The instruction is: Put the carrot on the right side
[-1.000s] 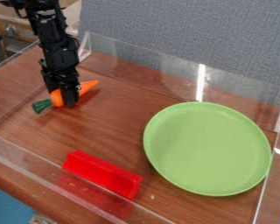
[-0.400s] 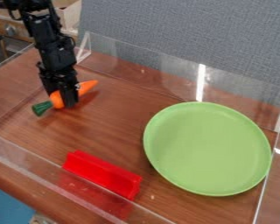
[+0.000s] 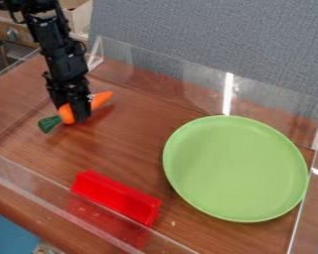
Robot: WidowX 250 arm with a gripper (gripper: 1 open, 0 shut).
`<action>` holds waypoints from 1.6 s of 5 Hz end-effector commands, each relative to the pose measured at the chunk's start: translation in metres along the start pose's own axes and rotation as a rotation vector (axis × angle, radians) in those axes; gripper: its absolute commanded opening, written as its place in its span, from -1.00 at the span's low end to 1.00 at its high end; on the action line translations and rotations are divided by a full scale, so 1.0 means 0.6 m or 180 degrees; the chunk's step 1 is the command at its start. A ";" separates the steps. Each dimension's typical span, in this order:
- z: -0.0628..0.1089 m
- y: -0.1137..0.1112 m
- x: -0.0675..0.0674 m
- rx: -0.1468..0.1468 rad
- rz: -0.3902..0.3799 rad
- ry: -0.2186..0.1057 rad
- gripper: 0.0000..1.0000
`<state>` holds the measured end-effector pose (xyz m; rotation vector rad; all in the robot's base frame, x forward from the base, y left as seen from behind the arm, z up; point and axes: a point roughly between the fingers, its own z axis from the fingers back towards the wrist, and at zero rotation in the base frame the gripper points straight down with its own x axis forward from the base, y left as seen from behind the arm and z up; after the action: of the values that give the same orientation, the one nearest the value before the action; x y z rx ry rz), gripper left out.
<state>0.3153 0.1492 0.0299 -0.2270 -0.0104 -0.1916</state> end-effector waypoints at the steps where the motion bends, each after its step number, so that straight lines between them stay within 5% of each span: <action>1: 0.052 0.010 0.014 0.0138 -0.0007 -0.0222 -1.00; 3: 0.048 0.013 0.017 0.0078 -0.0007 -0.0186 -1.00; 5: 0.102 -0.086 0.030 0.0066 -0.0172 -0.0328 -1.00; 6: 0.117 -0.163 0.045 0.0031 -0.0442 -0.0356 -1.00; 8: 0.079 -0.324 0.068 -0.0087 -0.1114 -0.0197 -1.00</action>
<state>0.3156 -0.0378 0.0997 -0.2791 -0.0405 -0.5403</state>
